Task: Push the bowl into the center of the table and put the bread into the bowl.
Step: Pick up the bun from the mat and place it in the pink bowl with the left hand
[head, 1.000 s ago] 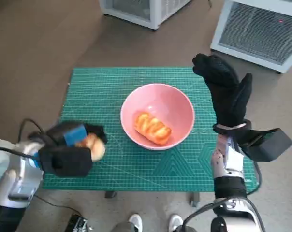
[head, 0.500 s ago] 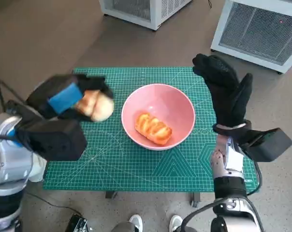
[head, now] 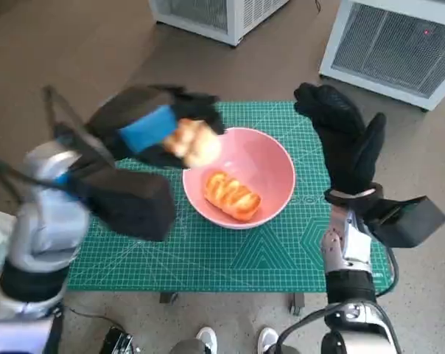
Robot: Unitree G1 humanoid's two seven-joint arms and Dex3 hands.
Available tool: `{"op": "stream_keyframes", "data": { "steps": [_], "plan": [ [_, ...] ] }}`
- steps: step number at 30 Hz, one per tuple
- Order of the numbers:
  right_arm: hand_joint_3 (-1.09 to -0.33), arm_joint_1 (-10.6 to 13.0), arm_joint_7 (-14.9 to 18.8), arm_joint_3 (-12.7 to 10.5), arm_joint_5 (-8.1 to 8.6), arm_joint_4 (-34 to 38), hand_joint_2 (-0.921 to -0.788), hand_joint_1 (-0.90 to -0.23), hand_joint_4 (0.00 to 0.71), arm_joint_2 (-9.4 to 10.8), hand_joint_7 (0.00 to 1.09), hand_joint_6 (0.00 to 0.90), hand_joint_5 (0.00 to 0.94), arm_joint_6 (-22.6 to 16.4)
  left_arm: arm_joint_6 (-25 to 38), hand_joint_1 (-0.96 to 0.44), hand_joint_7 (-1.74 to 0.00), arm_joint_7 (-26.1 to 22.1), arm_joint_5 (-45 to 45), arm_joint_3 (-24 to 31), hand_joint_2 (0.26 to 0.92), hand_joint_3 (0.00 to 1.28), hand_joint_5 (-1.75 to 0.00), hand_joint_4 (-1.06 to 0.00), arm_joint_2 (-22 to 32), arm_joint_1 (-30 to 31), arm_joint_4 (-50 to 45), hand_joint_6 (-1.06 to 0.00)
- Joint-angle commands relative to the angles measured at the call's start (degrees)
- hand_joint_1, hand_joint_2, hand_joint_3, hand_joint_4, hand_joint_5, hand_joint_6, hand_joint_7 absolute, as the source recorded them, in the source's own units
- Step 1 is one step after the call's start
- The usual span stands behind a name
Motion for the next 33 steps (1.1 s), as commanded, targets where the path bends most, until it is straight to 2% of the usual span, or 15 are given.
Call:
{"op": "stream_keyframes", "data": {
  "steps": [1,9,11,13,14,15,16,18,20,23,26,33],
  "plan": [
    [-0.695,1.8,0.0,-0.1,0.25,-0.1,-0.921,-0.678,0.268,0.0,0.42,0.162,0.003,0.6,-2.0,0.0,-1.15,0.9,1.0,-2.5,0.914,0.04,-1.09,-0.76,-2.9,-3.3,5.4,-0.65],
    [-0.696,2.5,-0.5,-0.3,0.03,-0.9,-0.921,-0.673,0.276,-0.1,0.42,0.162,0.006,0.5,-7.5,0.0,-1.16,4.9,1.7,-4.7,0.917,0.03,-1.09,-0.75,-7.6,-4.6,15.6,-0.64],
    [-0.695,2.7,-0.6,-0.3,-0.06,-1.1,-0.921,-0.673,0.277,-0.2,0.42,0.162,0.007,0.4,-7.6,0.0,-1.17,5.8,2.2,-5.2,0.919,0.05,-1.12,-0.74,-8.6,-4.5,17.0,-0.61],
    [-0.695,2.8,-0.8,-0.4,-0.14,-1.3,-0.921,-0.672,0.276,-0.2,0.42,0.162,0.006,0.4,-7.6,0.0,-1.26,6.4,2.3,-5.5,0.92,0.11,-1.16,-0.67,-9.5,-4.2,18.3,-0.55],
    [-0.694,2.8,-0.8,-0.4,-0.15,-1.3,-0.921,-0.672,0.276,-0.2,0.42,0.162,0.006,0.5,-7.6,-0.07,-1.29,6.5,2.4,-5.6,0.92,0.13,-1.07,-0.63,-9.8,-4.1,18.8,-0.54],
    [-0.694,2.9,-0.9,-0.4,-0.16,-1.3,-0.921,-0.671,0.277,-0.3,0.42,0.162,0.006,0.5,-7.5,-0.17,-1.33,6.6,2.5,-5.8,0.92,0.16,-0.86,-0.6,-10.1,-3.9,19.2,-0.53],
    [-0.693,2.9,-0.9,-0.5,-0.17,-1.4,-0.921,-0.671,0.277,-0.3,0.42,0.163,0.006,0.5,-7.5,-0.13,-1.05,6.6,2.7,-6.0,0.879,0.14,-0.63,-0.56,-10.3,-3.8,19.6,-0.46],
    [-0.692,3.0,-1.1,-0.5,-0.2,-1.5,-0.921,-0.671,0.278,-0.3,0.42,0.164,0.006,0.4,-7.4,-0.1,-0.57,6.5,3.2,-6.5,0.847,0.08,-0.28,-0.51,-10.6,-3.3,19.9,-0.45],
    [-0.691,3.1,-1.1,-0.6,-0.21,-1.5,-0.921,-0.67,0.279,-0.4,0.42,0.165,0.006,0.3,-7.6,-0.12,-0.35,6.4,3.7,-6.9,0.833,0.05,-0.14,-0.46,-10.7,-2.8,20.1,-0.44],
    [-0.689,3.0,-1.3,-0.7,-0.42,-1.4,-0.921,-0.666,0.279,-0.4,0.42,0.165,0.006,0.1,-8.3,-0.18,-0.18,6.2,3.8,-7.5,0.806,0.02,-0.05,-0.37,-10.8,-2.2,20.7,-0.42],
    [-0.69,3.0,-1.5,-0.8,-0.67,-1.3,-0.921,-0.663,0.279,-0.5,0.42,0.165,0.005,-0.2,-9.0,-0.22,-0.1,5.7,3.5,-7.9,0.794,0.01,-0.02,-0.31,-10.7,-1.9,21.2,-0.38],
    [-0.69,2.9,-1.7,-0.8,-1.04,-0.9,-0.921,-0.661,0.28,-0.7,0.41,0.159,0.004,-0.5,-11.3,-0.26,-0.03,5.2,1.9,-7.2,0.786,0.01,0.0,-0.21,-10.2,-0.7,21.3,-0.33]
  ]
}}
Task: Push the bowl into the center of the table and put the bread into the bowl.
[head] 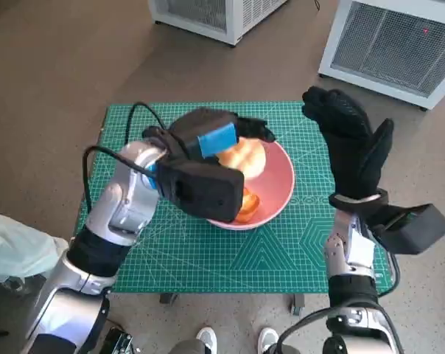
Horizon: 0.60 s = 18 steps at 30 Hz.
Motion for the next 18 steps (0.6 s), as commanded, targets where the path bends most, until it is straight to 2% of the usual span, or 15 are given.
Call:
{"op": "stream_keyframes", "data": {
  "steps": [1,10,14,18],
  "plan": [
    [-0.69,1.3,-0.4,-0.1,-0.34,0.7,-0.921,-0.661,0.28,-0.5,0.41,0.158,0.004,0.0,-2.6,-0.26,-0.03,-0.2,-1.4,0.7,0.786,0.0,0.0,-0.2,0.4,1.0,1.0,-0.32],
    [-0.693,1.0,-0.3,0.1,-0.55,1.0,-0.921,-0.66,0.281,-0.7,0.4,0.144,0.004,-0.1,-6.9,-0.28,-0.01,0.0,-7.0,5.2,0.785,0.0,0.0,-0.17,1.6,2.4,3.1,-0.3],
    [-0.693,0.9,-0.4,0.2,-0.66,0.7,-0.921,-0.66,0.28,-0.8,0.4,0.136,0.003,0.0,-11.9,-0.28,0.0,0.8,-13.5,10.2,0.786,0.0,0.0,-0.15,1.7,3.6,5.9,-0.29],
    [-0.693,0.6,-0.4,0.1,-0.58,0.7,-0.921,-0.661,0.279,-0.9,0.39,0.133,0.002,0.5,-17.6,-0.33,0.0,2.8,-21.2,16.0,0.806,0.01,0.0,-0.15,-0.9,5.1,10.3,-0.29]
  ]
}}
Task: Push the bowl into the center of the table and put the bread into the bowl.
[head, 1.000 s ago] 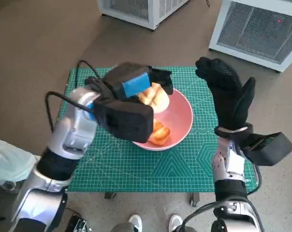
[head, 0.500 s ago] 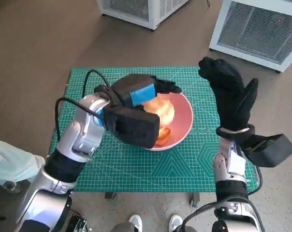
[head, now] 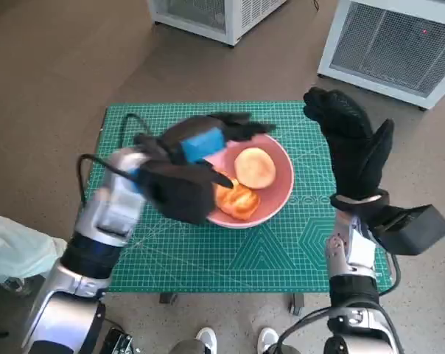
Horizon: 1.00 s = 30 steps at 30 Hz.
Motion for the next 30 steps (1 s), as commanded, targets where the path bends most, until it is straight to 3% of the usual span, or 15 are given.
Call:
{"op": "stream_keyframes", "data": {
  "steps": [1,8,12,22,30],
  "plan": [
    [-0.693,0.5,-0.4,0.1,-0.15,0.3,-0.921,-0.661,0.279,-0.5,0.39,0.133,0.002,0.8,-7.0,-0.34,0.0,2.6,-9.7,7.6,0.81,0.01,0.0,-0.15,-2.7,2.6,5.2,-0.29],
    [-0.697,-0.4,-1.2,0.4,-0.66,-0.2,-0.921,-0.661,0.27,-0.8,0.39,0.132,0.0,1.4,-11.6,-0.49,0.0,4.1,-22.4,15.1,0.9,0.07,0.0,-0.14,-8.7,6.5,4.8,-0.29],
    [-0.7,-0.8,-1.5,0.5,-0.85,-0.7,-0.921,-0.66,0.27,-0.9,0.39,0.142,0.001,1.9,-14.9,-0.54,-0.01,6.2,-26.1,17.8,0.916,0.14,0.0,-0.14,-12.1,8.8,5.1,-0.29],
    [-0.706,-2.1,-2.9,1.6,-2.21,-1.4,-0.921,-0.669,0.273,-1.2,0.4,0.167,0.002,2.4,-26.8,-0.67,0.0,15.8,-17.9,19.0,0.921,0.32,0.0,-0.13,-12.3,10.8,9.7,-0.21],
    [-0.718,-2.9,-4.3,2.7,-4.26,-2.1,-0.921,-0.669,0.256,-1.9,0.4,0.162,0.0,2.3,-29.8,-0.72,0.0,15.6,-18.9,18.6,0.921,0.39,0.0,-0.1,-12.8,11.0,10.8,-0.15]
  ]
}}
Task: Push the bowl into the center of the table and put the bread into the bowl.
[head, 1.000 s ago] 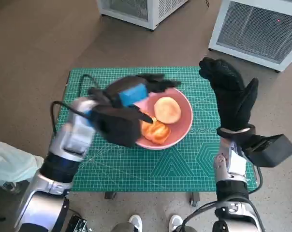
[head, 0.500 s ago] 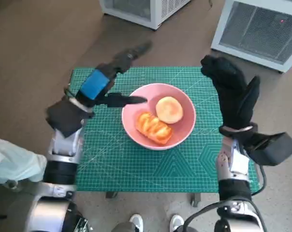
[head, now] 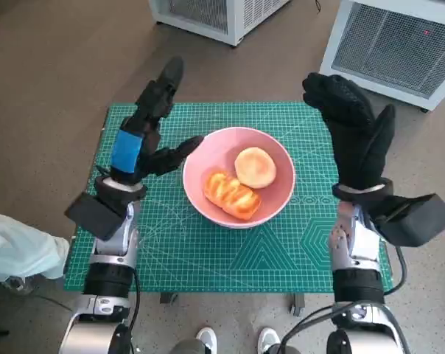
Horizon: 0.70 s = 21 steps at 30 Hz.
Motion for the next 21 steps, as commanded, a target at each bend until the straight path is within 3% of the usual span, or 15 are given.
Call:
{"op": "stream_keyframes", "data": {
  "steps": [1,21],
  "plan": [
    [-0.721,-0.3,-1.1,0.8,-1.55,-0.3,-0.921,-0.67,0.251,-0.5,0.4,0.161,0.0,0.6,-1.1,-0.72,0.0,-0.9,-1.4,-0.3,0.921,0.4,0.0,-0.09,-0.3,0.4,0.1,-0.14],
    [-0.732,0.3,-2.6,1.6,-2.62,-2.7,-0.921,-0.678,0.246,-1.6,0.41,0.152,0.003,2.1,1.8,-0.73,0.0,-6.3,-7.2,-0.8,0.921,0.4,0.0,-0.06,-0.9,1.5,-3.1,-0.11]
  ]
}}
